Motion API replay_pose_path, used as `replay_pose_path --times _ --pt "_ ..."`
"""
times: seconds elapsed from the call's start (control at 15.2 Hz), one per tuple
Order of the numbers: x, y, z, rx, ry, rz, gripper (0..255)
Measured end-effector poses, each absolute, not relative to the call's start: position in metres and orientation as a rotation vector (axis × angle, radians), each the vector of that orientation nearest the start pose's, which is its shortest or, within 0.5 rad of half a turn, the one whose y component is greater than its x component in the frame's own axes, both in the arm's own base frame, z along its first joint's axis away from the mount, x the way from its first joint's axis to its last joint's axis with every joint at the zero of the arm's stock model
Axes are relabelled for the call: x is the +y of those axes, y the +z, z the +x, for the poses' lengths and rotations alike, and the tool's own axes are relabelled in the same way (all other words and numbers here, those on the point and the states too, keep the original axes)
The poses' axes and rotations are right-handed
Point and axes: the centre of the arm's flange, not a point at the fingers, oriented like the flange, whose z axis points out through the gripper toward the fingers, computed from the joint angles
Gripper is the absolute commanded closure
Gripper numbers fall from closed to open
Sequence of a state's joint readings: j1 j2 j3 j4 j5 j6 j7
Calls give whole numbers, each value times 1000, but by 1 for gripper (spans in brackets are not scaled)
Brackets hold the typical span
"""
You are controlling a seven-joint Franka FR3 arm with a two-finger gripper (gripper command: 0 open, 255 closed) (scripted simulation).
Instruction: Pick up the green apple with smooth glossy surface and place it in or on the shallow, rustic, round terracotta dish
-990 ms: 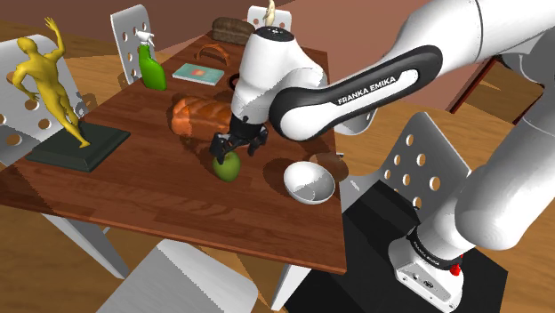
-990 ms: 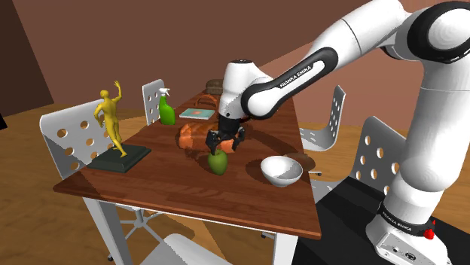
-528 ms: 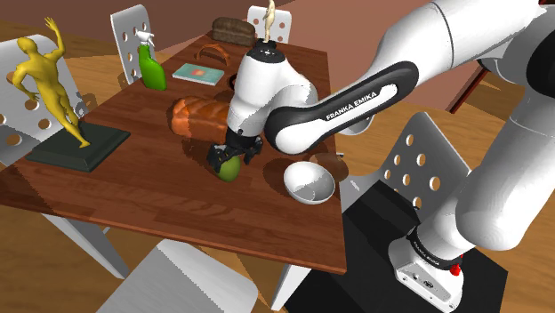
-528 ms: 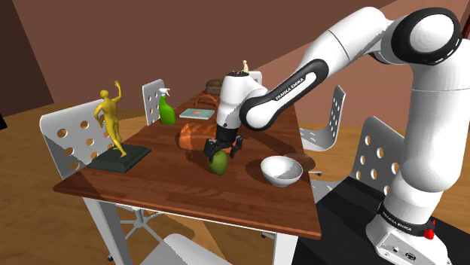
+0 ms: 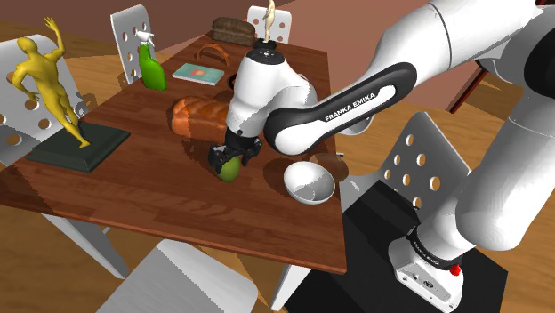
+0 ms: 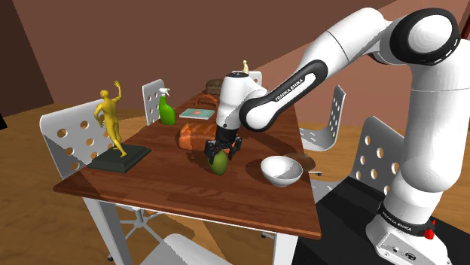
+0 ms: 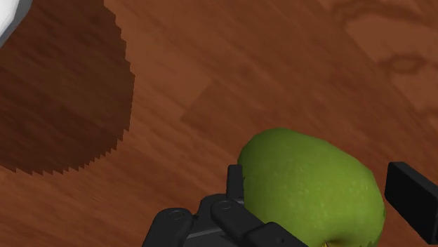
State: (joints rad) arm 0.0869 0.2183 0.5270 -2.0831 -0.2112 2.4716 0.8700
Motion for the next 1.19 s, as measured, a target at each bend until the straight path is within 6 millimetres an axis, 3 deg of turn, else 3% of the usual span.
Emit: replay_pose_path --times 0.66,1.19 --pt "336 357 491 188 -270 -3014 255" --pt "336 397 491 189 -269 -3015 255"
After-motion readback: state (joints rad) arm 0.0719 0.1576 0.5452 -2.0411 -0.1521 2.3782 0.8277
